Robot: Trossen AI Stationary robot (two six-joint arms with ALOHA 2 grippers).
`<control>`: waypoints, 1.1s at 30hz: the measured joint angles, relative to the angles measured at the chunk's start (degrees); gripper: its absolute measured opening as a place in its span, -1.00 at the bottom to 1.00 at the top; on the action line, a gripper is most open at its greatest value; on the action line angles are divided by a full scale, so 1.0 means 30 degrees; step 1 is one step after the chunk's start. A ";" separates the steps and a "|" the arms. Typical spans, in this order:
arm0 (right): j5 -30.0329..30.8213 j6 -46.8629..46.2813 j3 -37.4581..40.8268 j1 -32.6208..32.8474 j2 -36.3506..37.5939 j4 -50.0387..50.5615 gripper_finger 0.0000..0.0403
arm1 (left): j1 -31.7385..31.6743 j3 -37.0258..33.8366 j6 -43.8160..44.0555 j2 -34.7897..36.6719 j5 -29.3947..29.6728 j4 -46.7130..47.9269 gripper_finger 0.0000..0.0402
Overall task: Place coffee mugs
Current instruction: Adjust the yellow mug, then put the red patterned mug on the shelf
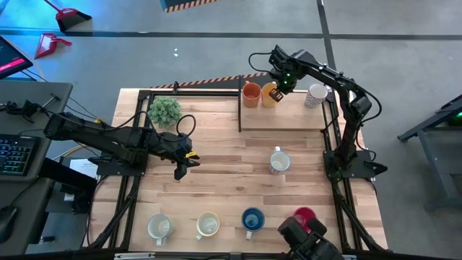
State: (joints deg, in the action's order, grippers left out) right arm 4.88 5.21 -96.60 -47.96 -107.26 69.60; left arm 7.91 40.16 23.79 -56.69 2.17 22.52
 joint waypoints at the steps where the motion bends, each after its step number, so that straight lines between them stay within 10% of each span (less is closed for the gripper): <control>1: -0.0005 -0.0007 0.0000 0.0027 0.0000 0.0008 -1.00 | -0.0002 0.0000 0.0002 0.0000 -0.0006 0.0002 -0.40; 17: 0.1874 -0.0196 0.0010 0.0127 0.0539 0.6975 -1.00 | -0.0002 0.0000 0.0053 0.0000 -0.0006 0.0133 -0.40; 33: -0.1831 -0.1043 0.0804 0.5872 0.9923 0.4060 -1.00 | 0.0004 0.0000 -0.0962 0.0000 0.0526 0.0096 -0.40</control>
State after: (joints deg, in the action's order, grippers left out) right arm -0.61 2.09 -94.18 -30.34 -77.49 81.78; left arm 7.92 40.16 20.90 -56.69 3.75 22.81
